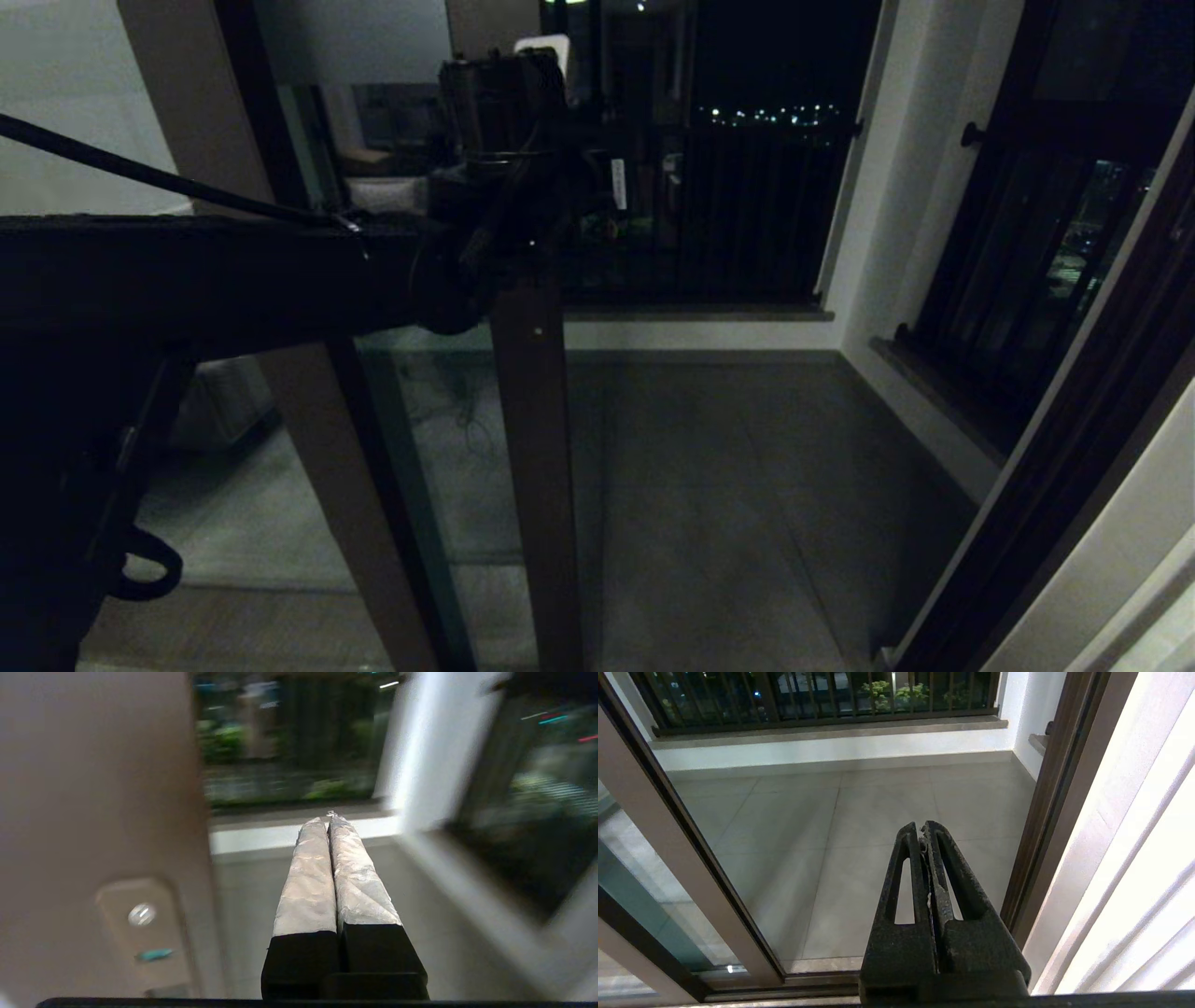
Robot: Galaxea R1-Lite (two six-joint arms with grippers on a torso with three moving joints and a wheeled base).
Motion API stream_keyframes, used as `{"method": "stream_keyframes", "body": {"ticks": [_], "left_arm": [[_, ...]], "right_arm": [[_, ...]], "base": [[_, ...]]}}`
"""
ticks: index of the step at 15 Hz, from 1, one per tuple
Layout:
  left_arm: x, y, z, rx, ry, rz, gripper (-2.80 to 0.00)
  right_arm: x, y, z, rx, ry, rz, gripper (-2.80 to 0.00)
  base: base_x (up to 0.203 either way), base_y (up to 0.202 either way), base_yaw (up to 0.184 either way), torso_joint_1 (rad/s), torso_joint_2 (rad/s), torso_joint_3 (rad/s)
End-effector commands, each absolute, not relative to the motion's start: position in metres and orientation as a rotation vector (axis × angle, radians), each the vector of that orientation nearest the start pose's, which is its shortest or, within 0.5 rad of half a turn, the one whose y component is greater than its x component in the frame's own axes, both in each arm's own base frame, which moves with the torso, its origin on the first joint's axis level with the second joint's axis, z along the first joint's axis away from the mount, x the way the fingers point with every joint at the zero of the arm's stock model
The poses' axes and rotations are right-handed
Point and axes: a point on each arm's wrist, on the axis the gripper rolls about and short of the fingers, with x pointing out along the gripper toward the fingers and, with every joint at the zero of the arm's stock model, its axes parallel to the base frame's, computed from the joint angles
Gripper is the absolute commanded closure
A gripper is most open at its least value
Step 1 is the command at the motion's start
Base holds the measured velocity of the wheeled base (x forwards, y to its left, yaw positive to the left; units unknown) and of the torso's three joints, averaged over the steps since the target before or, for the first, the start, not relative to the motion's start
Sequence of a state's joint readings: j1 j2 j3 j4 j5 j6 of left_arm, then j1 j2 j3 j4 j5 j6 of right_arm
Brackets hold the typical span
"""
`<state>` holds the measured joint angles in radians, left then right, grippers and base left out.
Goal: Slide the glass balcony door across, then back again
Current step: Open the slid door
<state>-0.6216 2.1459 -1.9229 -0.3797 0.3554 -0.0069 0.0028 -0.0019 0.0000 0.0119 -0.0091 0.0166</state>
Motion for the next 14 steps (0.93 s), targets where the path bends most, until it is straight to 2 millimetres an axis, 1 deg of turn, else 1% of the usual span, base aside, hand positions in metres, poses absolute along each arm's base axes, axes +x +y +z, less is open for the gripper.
{"method": "stream_keyframes", "body": {"ticks": [1, 4, 5, 9, 10, 14], "left_arm": [[0.385, -0.265, 0.282, -0.032, -0.121, -0.168, 0.00], [0.388, -0.266, 0.278, -0.028, -0.120, -0.157, 0.00], [0.391, -0.267, 0.273, -0.021, -0.111, -0.154, 0.00], [0.397, -0.265, 0.266, -0.011, -0.095, -0.137, 0.00], [0.400, -0.264, 0.263, -0.006, -0.090, -0.131, 0.00], [0.408, -0.250, 0.263, 0.007, -0.087, -0.077, 0.00]], "right_arm": [[-0.023, 0.000, 0.074, 0.017, 0.014, -0.006, 0.00], [-0.023, 0.000, 0.074, 0.017, 0.014, -0.006, 0.00], [-0.023, 0.000, 0.074, 0.017, 0.014, -0.006, 0.00], [-0.023, 0.000, 0.074, 0.017, 0.014, -0.006, 0.00], [-0.023, 0.000, 0.074, 0.017, 0.014, -0.006, 0.00], [-0.023, 0.000, 0.074, 0.017, 0.014, -0.006, 0.00]], "base": [[0.000, 0.000, 0.000, 0.000, 0.00, 0.000], [0.000, 0.000, 0.000, 0.000, 0.00, 0.000], [0.000, 0.000, 0.000, 0.000, 0.00, 0.000], [0.000, 0.000, 0.000, 0.000, 0.00, 0.000], [0.000, 0.000, 0.000, 0.000, 0.00, 0.000], [0.000, 0.000, 0.000, 0.000, 0.00, 0.000]]}}
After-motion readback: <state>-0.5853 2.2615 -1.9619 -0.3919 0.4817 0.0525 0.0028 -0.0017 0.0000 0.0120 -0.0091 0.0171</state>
